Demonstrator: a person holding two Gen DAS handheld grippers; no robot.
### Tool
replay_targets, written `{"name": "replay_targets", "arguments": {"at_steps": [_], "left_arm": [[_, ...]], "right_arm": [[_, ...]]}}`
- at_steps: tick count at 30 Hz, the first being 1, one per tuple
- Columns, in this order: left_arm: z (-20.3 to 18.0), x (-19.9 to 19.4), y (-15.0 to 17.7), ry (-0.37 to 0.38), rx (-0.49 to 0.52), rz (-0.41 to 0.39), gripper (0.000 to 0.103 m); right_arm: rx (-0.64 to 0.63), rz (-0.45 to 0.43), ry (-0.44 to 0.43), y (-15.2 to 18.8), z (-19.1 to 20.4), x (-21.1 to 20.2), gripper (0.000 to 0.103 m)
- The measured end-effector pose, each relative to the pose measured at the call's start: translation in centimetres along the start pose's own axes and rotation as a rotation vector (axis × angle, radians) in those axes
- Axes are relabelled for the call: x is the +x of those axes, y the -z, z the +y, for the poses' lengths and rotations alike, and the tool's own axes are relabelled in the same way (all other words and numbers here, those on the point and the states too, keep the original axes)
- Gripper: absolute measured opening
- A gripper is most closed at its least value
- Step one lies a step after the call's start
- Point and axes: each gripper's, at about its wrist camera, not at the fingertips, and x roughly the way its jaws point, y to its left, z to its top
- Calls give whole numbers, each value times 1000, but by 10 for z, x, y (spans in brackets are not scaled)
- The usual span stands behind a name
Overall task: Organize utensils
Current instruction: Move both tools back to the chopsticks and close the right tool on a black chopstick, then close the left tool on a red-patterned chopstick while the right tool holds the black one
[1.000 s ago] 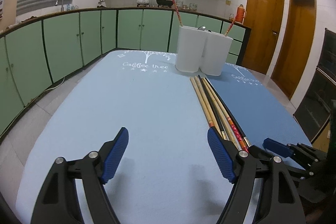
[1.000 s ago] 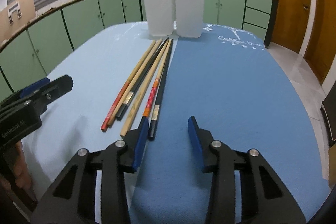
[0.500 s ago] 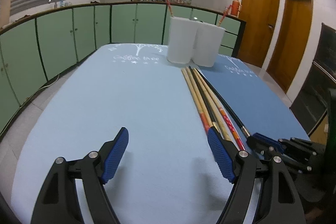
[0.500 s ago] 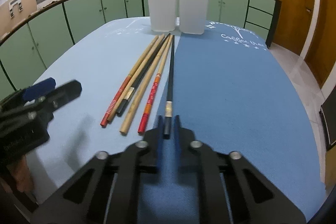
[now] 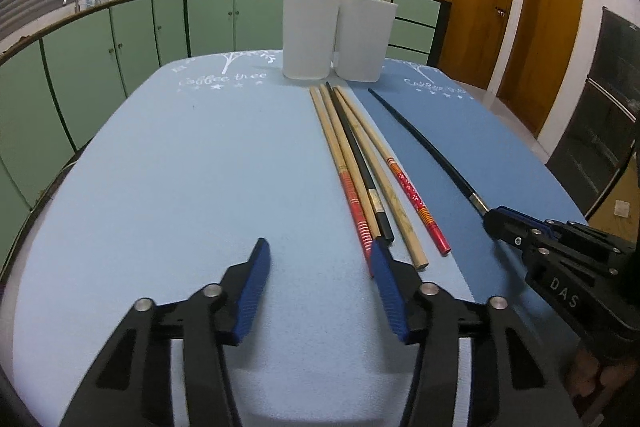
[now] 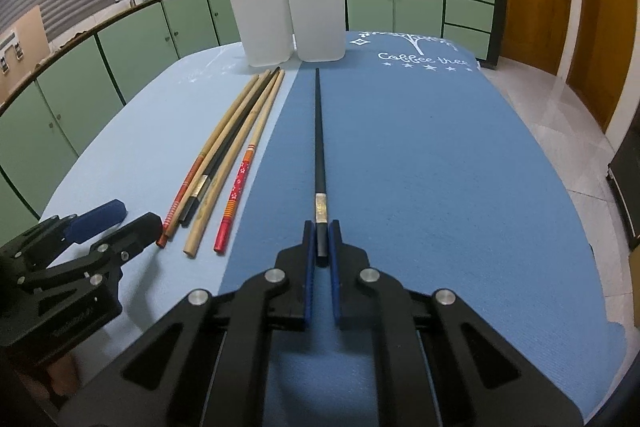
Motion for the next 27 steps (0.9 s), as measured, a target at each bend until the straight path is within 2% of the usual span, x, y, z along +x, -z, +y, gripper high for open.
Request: {"name": "replay_targets", "arguments": {"at_steps": [4,7,10,12,13,17,21,25,27], "left_arm": [[-5,0,0,22,8,15,50],[-10,0,2,9,33,13,50],[-10,0,2,-9,33,7,36],[-6,1,2,-41,18,10,18],[-2,1,1,-49,6,9,15],[10,-1,0,-26,-45,10,14],[8,-1,1,-12,-37,5,21],[9,-2,0,4,-47,0,22],[15,-7,0,14,-80,-18,24]], "right_arm": [[6,-2,-4,1,0,-1,6],[9,-4,-7,1,-1,-1,6],[13,-5,-6,1,-1,-1,6],[14,-5,-6,2,0,-1,6],[14,-5,-5,2,0,-2,6],[11,-2,-10,2,0,-2,6],[3,-3,-24,2,1,-3,9],[15,-15,-54,3,-4,-9,11],[13,-25,-62,4,-6,-14,23]]}}
